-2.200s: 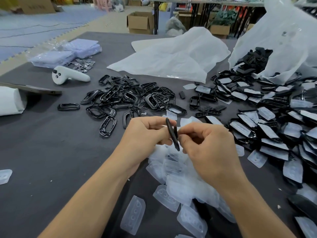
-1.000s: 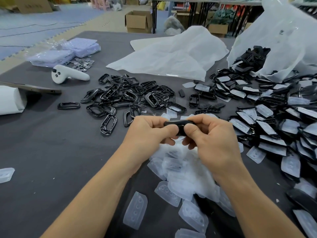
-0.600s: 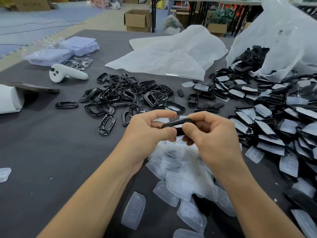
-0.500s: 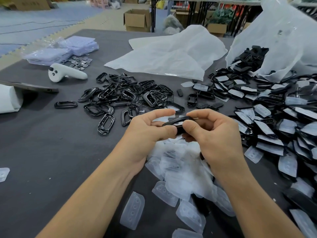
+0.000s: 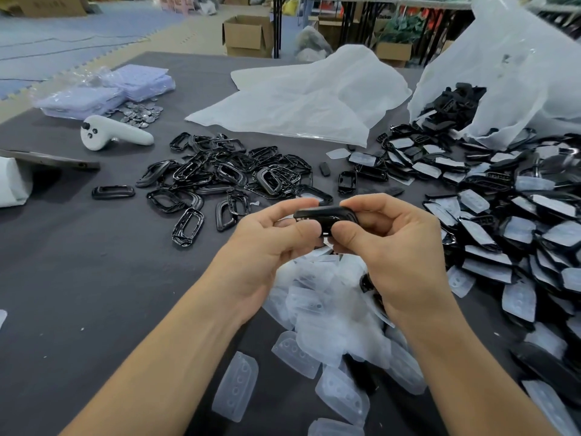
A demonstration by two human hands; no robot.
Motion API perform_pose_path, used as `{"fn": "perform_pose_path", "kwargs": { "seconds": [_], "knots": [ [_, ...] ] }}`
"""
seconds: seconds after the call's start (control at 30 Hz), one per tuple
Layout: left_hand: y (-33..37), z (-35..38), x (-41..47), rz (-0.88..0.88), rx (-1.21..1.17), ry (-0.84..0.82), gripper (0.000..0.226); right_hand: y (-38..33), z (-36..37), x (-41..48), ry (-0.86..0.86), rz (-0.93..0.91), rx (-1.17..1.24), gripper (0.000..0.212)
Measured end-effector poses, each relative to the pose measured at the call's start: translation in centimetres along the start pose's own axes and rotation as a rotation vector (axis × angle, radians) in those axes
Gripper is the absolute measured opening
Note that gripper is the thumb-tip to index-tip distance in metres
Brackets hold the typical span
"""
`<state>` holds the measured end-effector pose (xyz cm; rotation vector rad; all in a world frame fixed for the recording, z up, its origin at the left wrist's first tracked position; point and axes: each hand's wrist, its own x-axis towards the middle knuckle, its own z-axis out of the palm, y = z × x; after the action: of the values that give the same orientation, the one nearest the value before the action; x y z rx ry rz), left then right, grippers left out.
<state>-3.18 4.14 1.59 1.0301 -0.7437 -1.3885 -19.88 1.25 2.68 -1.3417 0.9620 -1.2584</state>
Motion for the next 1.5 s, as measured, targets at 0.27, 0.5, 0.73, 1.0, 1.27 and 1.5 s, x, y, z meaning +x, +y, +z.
{"fn": "perform_pose_path", "kwargs": {
  "seconds": [0.27,0.5,0.73,1.0,1.27,1.5],
  "knots": [
    [0.5,-0.6,0.0,-0.065,-0.001,-0.03,0.035,-0.2,0.1,-0.1,-0.09,0.134,0.041,0.022],
    [0.1,0.1,-0.1,-0.081,-0.013,0.04,0.028,-0.1,0.0,-0.3,-0.116,0.018,-0.244,0.02],
    [0.2,0.0,-0.1,-0.043,-0.035,0.019,0.036,-0.5,0.1,-0.3,-0.103,0.11,-0.069,0.022],
    [1.1,-1.8,0.0,-0.012,-0.036,-0.298,0.072,-2.1,-0.6,-0.3,-0.278,0.403,0.33,0.019],
    [0.3,0.0,-0.1,0.011,0.284,0.073,0.009,0.0,0.8,-0.6,0.087,0.077,-0.098,0.028],
    [0.2,0.5,0.0,-0.045,0.107,0.15,0.018,1.1,1.1,-1.4,-0.083,-0.307,-0.625,0.038]
  ]
}}
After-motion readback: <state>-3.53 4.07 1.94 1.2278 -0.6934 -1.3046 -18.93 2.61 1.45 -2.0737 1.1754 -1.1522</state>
